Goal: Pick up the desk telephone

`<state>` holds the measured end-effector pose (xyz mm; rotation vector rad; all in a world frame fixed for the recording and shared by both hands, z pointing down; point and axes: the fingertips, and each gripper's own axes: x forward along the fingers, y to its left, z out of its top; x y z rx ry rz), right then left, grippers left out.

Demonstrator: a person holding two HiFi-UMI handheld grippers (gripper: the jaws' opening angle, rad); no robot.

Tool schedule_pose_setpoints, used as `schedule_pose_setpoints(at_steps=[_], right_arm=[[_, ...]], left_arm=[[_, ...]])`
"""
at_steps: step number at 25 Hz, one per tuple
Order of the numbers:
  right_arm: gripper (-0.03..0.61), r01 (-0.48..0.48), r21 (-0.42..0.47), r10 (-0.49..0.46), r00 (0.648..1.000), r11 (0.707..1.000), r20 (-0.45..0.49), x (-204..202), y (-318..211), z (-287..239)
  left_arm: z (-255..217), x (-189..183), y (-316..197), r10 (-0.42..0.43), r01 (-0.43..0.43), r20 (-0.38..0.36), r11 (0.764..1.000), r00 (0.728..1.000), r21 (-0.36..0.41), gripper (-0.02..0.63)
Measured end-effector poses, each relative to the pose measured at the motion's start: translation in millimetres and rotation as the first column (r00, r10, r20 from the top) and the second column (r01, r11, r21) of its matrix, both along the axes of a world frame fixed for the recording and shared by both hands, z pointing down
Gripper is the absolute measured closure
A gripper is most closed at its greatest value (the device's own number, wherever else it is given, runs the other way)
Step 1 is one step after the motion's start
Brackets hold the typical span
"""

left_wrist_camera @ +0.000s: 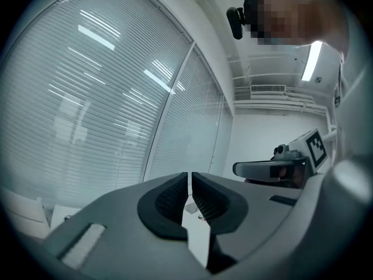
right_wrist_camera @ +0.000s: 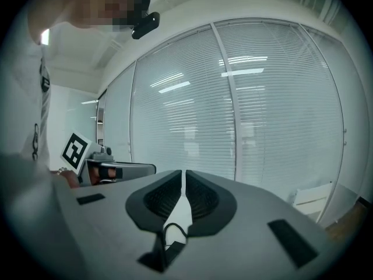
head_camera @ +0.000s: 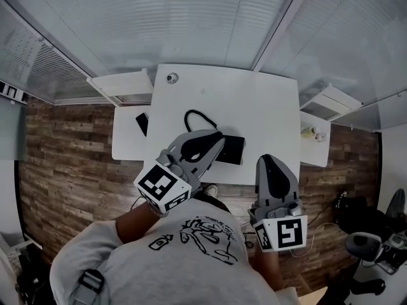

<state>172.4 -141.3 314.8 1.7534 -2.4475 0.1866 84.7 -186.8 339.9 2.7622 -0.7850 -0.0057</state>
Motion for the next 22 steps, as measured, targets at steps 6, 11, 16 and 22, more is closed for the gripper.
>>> schedule_pose_setpoints(at_steps=[6, 11, 16, 22], right_arm=[[0.565, 0.029, -0.091, -0.026, 0.999, 0.995, 0.036, 0, -5, 35], [0.494, 0.034, -0.18, -0.028, 0.999, 0.983, 0.036, 0, -10, 77], [0.48, 0.054, -0.266, -0.044, 0.998, 0.962, 0.044, 0, -13, 127], [0.479, 0.055, -0.346, -0.021, 0.995, 0.937, 0.101, 5, -18, 174]], left_arm=[[39, -7, -6, -0.012, 0.014, 0.028, 0.995, 1.0, -0.095, 0.592], [85, -16, -16, -0.032, 0.044, 0.07, 0.983, 0.997, -0.179, 0.591], [143, -22, -20, -0.028, 0.055, 0.091, 0.949, 0.995, -0.309, 0.523], [194, -24, -17, -0.01, 0.059, 0.126, 0.916, 0.992, -0.398, 0.512]])
